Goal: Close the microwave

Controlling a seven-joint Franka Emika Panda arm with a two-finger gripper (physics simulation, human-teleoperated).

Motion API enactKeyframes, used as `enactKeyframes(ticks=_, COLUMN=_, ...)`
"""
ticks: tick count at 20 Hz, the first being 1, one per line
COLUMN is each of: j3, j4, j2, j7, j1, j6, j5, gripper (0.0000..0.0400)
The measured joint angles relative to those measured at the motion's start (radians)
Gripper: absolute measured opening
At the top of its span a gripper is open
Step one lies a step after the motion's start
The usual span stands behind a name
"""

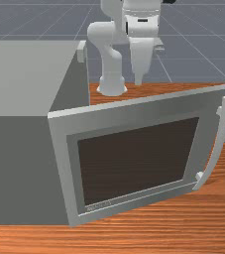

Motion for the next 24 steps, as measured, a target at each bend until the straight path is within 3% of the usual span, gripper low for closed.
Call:
enactKeyframes(ticks=6, j3=-0.004, j4=0.224, j2=0.15, j7=0.002, j1=0.001, j6=-0.073, j5=-0.003, gripper=0.04)
enactKeyframes(ticks=8, j3=-0.006, j4=0.149, j2=0.124, j7=-0.008, j1=0.0, j6=0.075, j5=-0.016, gripper=0.04)
enactKeyframes(ticks=11, j3=-0.01, j4=0.13, j2=0.13, j7=0.001, j1=0.002, j6=0.18, j5=-0.029, gripper=0.04)
enactKeyframes(ticks=12, j3=-0.016, j4=0.084, j2=0.113, j7=0.021, j1=0.007, j6=0.265, j5=-0.048, gripper=0.04)
enactKeyframes(ticks=13, j3=-0.011, j4=0.108, j2=0.119, j7=0.007, j1=0.005, j6=0.208, j5=-0.033, gripper=0.04)
enactKeyframes(ticks=15, j3=-0.01, j4=0.105, j2=0.111, j7=0.005, j1=0.005, j6=0.206, j5=-0.031, gripper=0.04)
enactKeyframes(ticks=16, j3=-0.018, j4=0.05, j2=0.092, j7=0.026, j1=0.011, j6=0.328, j5=-0.055, gripper=0.04)
enactKeyframes(ticks=17, j3=-0.013, j4=0.089, j2=0.108, j7=0.011, j1=0.007, j6=0.268, j5=-0.04, gripper=0.04)
enactKeyframes(ticks=19, j3=-0.021, j4=0.076, j2=0.114, j7=0.025, j1=0.013, j6=0.355, j5=-0.057, gripper=0.04)
enactKeyframes(ticks=24, j3=-0.011, j4=0.227, j2=0.19, j7=-0.003, j1=0.005, j6=0.186, j5=-0.03, gripper=0.04)
